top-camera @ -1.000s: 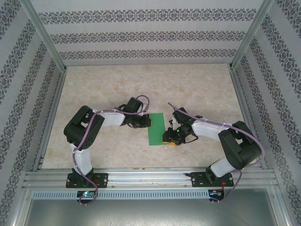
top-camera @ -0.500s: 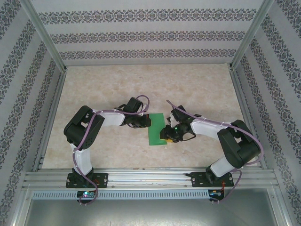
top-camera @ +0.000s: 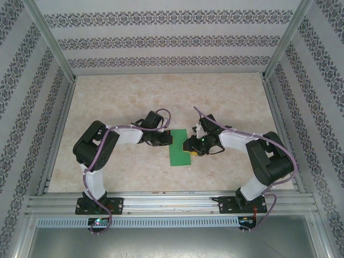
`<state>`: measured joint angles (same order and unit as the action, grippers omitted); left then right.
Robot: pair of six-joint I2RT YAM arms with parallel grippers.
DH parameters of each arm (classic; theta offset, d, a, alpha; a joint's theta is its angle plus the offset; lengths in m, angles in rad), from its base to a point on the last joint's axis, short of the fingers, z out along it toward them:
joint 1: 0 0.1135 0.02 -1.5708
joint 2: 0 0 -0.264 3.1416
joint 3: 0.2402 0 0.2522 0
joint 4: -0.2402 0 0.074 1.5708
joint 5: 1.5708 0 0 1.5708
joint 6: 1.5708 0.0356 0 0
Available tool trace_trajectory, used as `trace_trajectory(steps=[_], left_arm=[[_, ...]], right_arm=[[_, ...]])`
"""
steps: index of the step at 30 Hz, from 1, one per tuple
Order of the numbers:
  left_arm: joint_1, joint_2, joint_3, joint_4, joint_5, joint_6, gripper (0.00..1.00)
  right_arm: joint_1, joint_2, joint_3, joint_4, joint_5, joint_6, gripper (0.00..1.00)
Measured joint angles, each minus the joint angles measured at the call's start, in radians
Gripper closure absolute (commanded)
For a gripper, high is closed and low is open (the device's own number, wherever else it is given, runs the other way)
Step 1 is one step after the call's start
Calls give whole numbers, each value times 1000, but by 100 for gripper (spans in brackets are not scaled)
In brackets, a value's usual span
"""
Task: Fold a paper plane with a square sheet of paper (fold left side to right side)
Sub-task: Fold the triangle a second time at the center of the table.
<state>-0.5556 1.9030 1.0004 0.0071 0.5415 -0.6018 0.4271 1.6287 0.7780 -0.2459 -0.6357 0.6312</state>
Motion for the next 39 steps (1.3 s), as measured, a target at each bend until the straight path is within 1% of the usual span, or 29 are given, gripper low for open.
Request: trace_trajectory(steps=[10, 17, 23, 28, 30, 34, 36, 39], left_arm=[[-1, 0, 0, 0, 0, 0, 100], [-1, 0, 0, 0, 0, 0, 100], [-1, 0, 1, 0, 0, 1, 97], [-5, -2, 16, -28, -11, 26, 90], [-10, -11, 18, -47, -24, 37, 84], [-14, -76, 7, -64, -53, 60, 75], [-14, -143, -10, -64, -67, 76, 71], [-16, -245, -43, -66, -95, 102, 68]], right_arm=[[-39, 111, 63, 50, -35, -20, 65], [-61, 151, 93, 56, -44, -44, 69], [-78, 166, 97, 57, -56, -63, 80], [-79, 167, 97, 60, -66, -70, 91], [-79, 166, 97, 63, -72, -69, 95], [-79, 163, 93, 72, -81, -60, 98], [-79, 154, 84, 78, -84, -55, 98], [-79, 139, 69, 86, -85, -39, 99]])
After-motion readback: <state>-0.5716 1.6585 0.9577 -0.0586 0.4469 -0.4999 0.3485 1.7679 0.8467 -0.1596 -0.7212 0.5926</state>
